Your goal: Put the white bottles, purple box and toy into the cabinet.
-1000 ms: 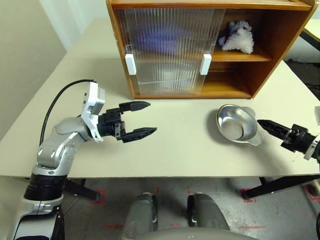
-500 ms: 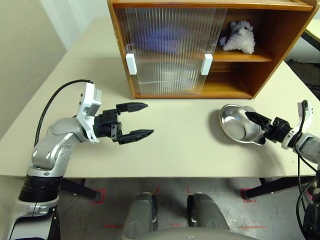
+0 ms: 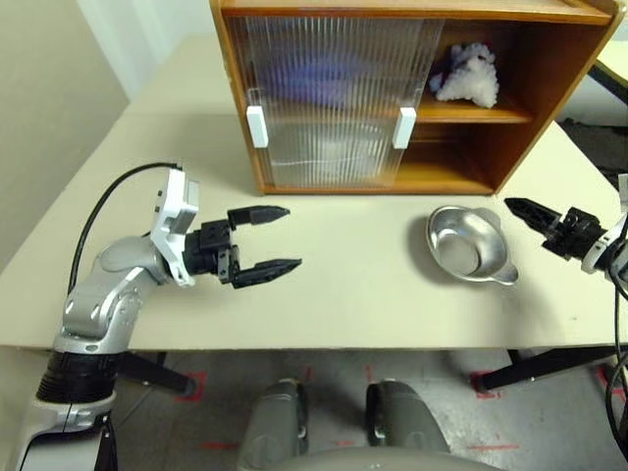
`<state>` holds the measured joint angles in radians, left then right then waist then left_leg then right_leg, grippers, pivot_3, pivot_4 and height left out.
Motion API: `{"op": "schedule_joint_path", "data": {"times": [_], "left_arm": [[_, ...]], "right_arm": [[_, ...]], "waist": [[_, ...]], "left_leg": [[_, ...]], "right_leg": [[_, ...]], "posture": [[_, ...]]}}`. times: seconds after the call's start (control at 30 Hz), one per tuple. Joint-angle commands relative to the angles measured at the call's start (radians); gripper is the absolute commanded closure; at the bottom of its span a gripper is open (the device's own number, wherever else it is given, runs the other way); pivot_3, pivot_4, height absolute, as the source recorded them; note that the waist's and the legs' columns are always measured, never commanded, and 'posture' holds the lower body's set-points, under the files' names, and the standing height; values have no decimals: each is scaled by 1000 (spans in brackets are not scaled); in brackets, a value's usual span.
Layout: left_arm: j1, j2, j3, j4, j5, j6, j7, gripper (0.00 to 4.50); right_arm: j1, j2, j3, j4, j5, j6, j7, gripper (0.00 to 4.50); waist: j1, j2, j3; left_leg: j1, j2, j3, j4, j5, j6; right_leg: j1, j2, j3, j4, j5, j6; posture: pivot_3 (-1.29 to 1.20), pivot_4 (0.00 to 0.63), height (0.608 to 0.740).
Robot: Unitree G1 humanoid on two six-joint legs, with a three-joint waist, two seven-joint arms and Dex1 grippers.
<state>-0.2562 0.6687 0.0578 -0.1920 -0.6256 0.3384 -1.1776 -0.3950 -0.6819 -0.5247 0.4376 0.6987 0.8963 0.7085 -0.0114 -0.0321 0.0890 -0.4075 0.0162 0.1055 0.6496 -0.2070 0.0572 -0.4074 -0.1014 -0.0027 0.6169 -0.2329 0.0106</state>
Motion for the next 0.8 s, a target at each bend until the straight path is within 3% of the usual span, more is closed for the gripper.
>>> {"op": "schedule_joint_path", "data": {"times": [0.03,0.37,0.4,0.53,0.8], "left_arm": [[-9,-9,-15,-6,9,-9,-6,0],[2,0,1,-6,13,-15,-5,0],[3,-1,2,-4,15,-17,-3,0],[7,-6,3,-3,16,-29,0,0],[-1,-2,12,6,15,-46,-1,0]], "right_arm": [[-43,46,-12,111,-15,-64,-26,22],[-132,88,18,285,-46,-137,13,22],[-137,91,17,288,-41,-129,19,188],[-139,86,30,274,-38,-89,56,1316],[-105,28,46,250,-43,-26,115,4291]], "waist": [[-3,0,0],[3,1,0],[3,1,0],[3,1,0],[4,0,-1]], "left_leg": [[0,0,0,0,0,0],[0,0,0,0,0,0],[0,0,0,0,0,0],[0,0,0,0,0,0],[0,0,0,0,0,0]], "right_leg": [[0,0,0,0,0,0],[0,0,0,0,0,0],[0,0,1,0,0,0],[0,0,1,0,0,0],[0,0,0,0,0,0]], "posture": [[44,38,740],[67,35,740],[67,35,740],[75,30,740],[73,34,740]]}}
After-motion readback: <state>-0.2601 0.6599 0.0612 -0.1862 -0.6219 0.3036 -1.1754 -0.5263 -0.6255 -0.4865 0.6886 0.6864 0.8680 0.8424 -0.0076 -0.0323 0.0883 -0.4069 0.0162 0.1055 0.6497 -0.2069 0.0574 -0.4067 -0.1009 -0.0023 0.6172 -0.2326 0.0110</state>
